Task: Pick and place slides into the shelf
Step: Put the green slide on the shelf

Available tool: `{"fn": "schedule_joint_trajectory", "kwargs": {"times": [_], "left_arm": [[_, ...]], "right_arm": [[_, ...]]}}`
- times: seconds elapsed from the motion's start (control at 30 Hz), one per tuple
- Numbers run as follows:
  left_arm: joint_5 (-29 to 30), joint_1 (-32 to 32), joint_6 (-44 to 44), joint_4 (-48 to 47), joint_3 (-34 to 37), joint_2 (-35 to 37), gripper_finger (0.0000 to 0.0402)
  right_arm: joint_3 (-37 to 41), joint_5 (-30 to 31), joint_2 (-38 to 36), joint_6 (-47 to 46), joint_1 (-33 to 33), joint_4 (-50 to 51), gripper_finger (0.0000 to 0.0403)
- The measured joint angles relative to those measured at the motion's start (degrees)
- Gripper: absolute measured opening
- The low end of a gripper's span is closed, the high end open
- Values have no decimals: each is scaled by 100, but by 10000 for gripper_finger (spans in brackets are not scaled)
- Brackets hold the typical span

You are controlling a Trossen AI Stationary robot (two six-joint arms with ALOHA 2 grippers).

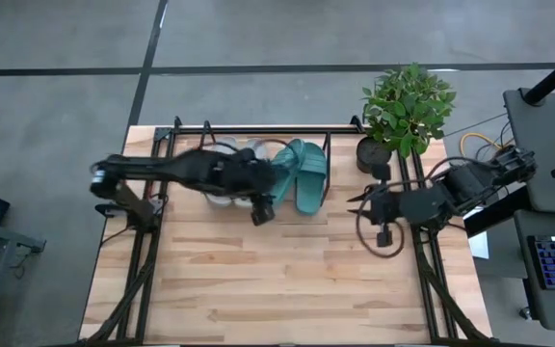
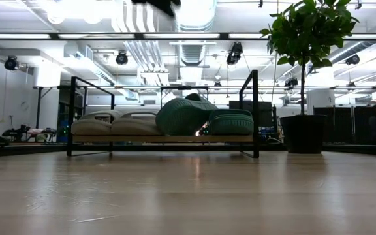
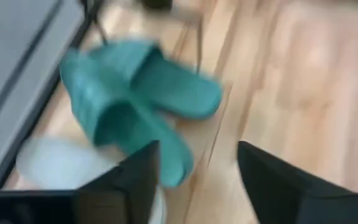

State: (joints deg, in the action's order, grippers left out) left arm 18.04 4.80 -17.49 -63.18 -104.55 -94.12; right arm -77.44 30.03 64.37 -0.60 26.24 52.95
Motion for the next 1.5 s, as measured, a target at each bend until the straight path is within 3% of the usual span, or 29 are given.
{"fn": "schedule_joint_trajectory", "kwargs": {"times": [0.23,0.3,0.43,0.53,0.6,0.7,1.03,1.23,1.5], "left_arm": [[78,426,1010,1493,506,1233,29],[191,593,1159,1867,839,1610,10],[517,958,1171,1985,1546,2403,18],[1256,1348,947,2182,2305,3020,19],[1780,1607,888,2482,2896,3395,19],[2189,1953,863,3127,3867,3907,19],[2315,2697,1071,5547,6722,5361,19],[2433,2697,1449,5919,7178,6252,19],[2444,2693,1357,5841,7678,6805,19]], "right_arm": [[227,4,595,890,0,-614,94],[227,41,819,1141,0,-721,99],[227,889,1270,1323,-23,-1026,113],[185,1672,1622,1480,-145,-1205,131],[132,1835,1837,1604,-273,-1288,144],[-27,1772,2152,1562,-521,-1532,161],[-643,1745,3129,1458,-1436,-1683,169],[-959,1068,3587,1420,-1891,-1824,167],[-1161,1049,4190,1712,-2225,-2191,166]]}}
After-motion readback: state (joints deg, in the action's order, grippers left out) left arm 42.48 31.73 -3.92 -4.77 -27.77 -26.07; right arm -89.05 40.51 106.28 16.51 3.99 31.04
